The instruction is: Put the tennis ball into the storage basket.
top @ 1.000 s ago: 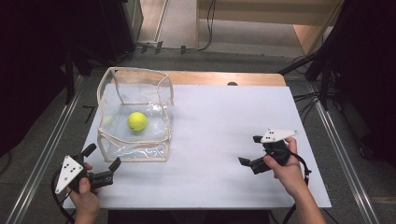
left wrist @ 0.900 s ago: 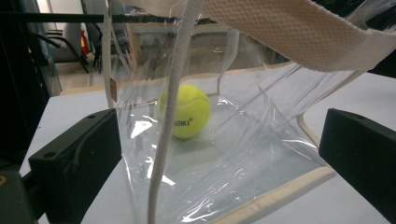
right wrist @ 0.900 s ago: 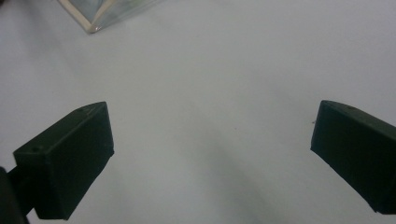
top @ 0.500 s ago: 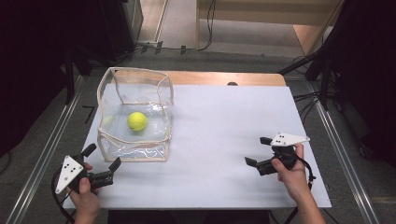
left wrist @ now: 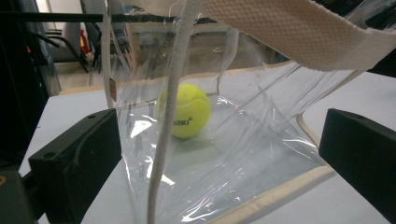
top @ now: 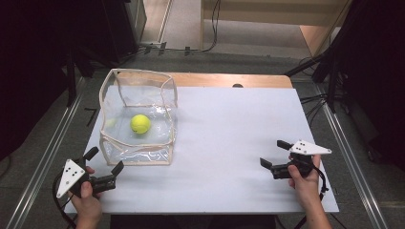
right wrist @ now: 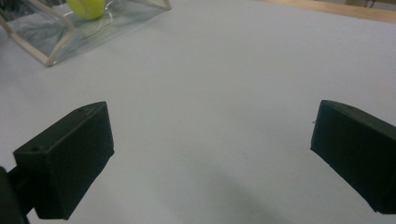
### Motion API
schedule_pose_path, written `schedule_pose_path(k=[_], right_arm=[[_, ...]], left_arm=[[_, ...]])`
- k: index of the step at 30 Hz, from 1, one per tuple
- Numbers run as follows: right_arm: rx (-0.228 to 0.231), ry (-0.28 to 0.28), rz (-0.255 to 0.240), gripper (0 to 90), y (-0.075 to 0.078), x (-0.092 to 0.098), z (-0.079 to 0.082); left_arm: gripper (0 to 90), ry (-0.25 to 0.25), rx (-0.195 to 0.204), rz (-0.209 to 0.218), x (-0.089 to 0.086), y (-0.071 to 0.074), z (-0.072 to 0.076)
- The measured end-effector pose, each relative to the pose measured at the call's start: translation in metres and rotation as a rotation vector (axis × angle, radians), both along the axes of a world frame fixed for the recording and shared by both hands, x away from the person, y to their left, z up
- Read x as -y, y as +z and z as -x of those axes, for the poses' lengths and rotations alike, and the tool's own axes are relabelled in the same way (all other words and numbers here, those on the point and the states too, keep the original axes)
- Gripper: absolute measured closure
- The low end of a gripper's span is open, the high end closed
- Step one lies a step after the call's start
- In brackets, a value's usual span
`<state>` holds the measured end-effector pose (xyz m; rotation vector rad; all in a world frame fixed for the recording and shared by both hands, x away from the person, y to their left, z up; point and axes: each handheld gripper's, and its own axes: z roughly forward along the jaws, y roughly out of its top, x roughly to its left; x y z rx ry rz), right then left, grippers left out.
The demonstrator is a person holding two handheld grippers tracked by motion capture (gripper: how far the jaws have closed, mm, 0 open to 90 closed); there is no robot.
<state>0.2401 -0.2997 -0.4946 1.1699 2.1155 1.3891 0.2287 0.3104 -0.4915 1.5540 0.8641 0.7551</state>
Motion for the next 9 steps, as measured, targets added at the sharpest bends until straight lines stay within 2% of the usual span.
schedule_pose_path(k=[3,9], right_arm=[[0.017,-0.039,-0.025,0.0,-0.006,0.009,0.004],[0.043,-0.070,-0.045,0.0,-0.012,0.019,0.008]], left_arm=[[0.0,-0.001,0.000,0.002,0.000,0.000,0.000],[0.0,-0.006,0.002,0.003,-0.001,0.000,0.000]])
